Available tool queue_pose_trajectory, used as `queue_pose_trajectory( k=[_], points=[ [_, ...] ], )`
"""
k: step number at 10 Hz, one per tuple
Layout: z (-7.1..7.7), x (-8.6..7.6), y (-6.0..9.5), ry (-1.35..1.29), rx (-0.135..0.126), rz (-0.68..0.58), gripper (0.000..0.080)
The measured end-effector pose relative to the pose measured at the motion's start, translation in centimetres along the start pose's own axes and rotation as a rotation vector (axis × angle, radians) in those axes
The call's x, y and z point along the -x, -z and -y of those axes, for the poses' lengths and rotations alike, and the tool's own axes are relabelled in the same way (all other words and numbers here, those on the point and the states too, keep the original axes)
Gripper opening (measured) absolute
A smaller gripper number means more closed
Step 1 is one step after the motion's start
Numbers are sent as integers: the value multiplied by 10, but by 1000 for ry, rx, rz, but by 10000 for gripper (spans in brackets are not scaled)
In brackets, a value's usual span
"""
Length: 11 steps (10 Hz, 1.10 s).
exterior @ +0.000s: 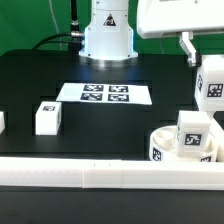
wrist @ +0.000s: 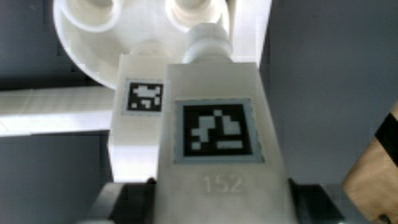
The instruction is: Assemble stool
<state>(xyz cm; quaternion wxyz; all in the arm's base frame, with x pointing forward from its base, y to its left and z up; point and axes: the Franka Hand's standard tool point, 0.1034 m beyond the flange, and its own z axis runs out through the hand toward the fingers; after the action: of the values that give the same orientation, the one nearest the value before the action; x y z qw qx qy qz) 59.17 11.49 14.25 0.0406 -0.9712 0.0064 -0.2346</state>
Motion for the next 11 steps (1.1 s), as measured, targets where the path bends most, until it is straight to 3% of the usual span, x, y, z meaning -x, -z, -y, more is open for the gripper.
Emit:
queue_pose_trajectory(
  k=[7,9,11],
  points=[
    [0,6,-6,88,4,-54,337],
    [8,21,-8,106,-1,-70,337],
    [8,25,-10,111,1,-95,337]
  ],
)
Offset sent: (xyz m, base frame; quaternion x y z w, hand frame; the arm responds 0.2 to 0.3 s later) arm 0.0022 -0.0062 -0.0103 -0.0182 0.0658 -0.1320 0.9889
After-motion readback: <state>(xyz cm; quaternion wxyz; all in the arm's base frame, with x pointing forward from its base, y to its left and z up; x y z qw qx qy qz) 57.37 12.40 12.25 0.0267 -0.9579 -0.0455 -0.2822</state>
